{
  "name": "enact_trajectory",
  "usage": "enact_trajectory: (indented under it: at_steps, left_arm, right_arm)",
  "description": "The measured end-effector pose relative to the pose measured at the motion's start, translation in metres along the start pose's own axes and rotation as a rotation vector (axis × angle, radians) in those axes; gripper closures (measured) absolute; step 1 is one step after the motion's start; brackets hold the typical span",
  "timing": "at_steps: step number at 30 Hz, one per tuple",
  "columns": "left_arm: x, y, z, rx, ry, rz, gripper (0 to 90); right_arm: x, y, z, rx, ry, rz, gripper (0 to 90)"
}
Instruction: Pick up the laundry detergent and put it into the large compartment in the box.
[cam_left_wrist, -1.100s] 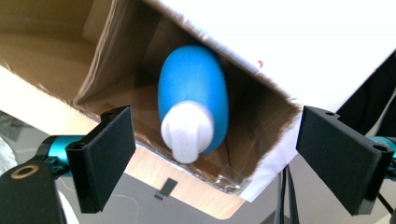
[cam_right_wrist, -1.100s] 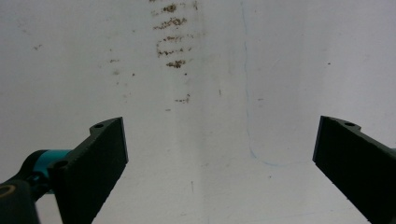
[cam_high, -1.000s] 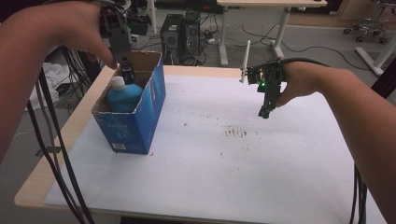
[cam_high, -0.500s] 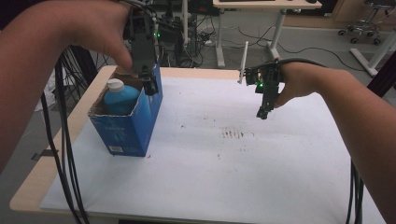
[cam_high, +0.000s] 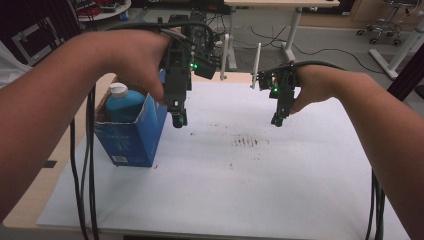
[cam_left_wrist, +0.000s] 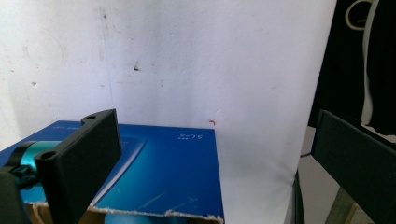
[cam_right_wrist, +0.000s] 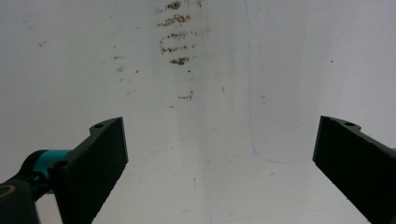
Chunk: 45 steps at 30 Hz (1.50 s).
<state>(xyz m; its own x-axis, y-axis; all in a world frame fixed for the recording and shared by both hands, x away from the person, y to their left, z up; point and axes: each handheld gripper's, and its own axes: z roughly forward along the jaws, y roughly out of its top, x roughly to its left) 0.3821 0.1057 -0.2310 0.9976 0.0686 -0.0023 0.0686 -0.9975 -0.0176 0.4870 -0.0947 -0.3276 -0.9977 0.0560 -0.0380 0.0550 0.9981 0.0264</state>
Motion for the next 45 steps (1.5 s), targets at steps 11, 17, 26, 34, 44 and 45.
enact_trajectory:
  at_steps: [11, 17, 26, 34, 44, 45]
  left_arm:
    - [0.003, -0.004, 0.014, -0.009, 0.003, -0.012, 1.6]
    - [0.003, -0.004, 0.012, -0.021, 0.001, -0.015, 1.6]
    - [0.006, -0.005, 0.011, -0.044, -0.020, -0.027, 1.6]
    - [0.008, -0.009, 0.010, -0.047, -0.025, -0.045, 1.6]
    - [0.003, -0.011, 0.009, -0.041, -0.023, -0.051, 1.6]
    - [0.003, -0.011, 0.008, -0.038, -0.023, -0.049, 1.6]
  right_arm:
    - [0.001, 0.000, -0.001, 0.002, 0.001, -0.005, 2.1]
    - [0.003, -0.004, -0.007, -0.006, -0.005, -0.004, 2.1]
    - [-0.001, -0.022, -0.010, 0.007, -0.014, 0.010, 2.1]
    - [-0.002, -0.024, -0.010, 0.003, -0.014, 0.014, 2.1]
    - [0.000, -0.019, -0.009, 0.006, -0.014, 0.008, 2.1]
    - [0.000, -0.019, -0.009, 0.007, -0.011, 0.008, 2.1]
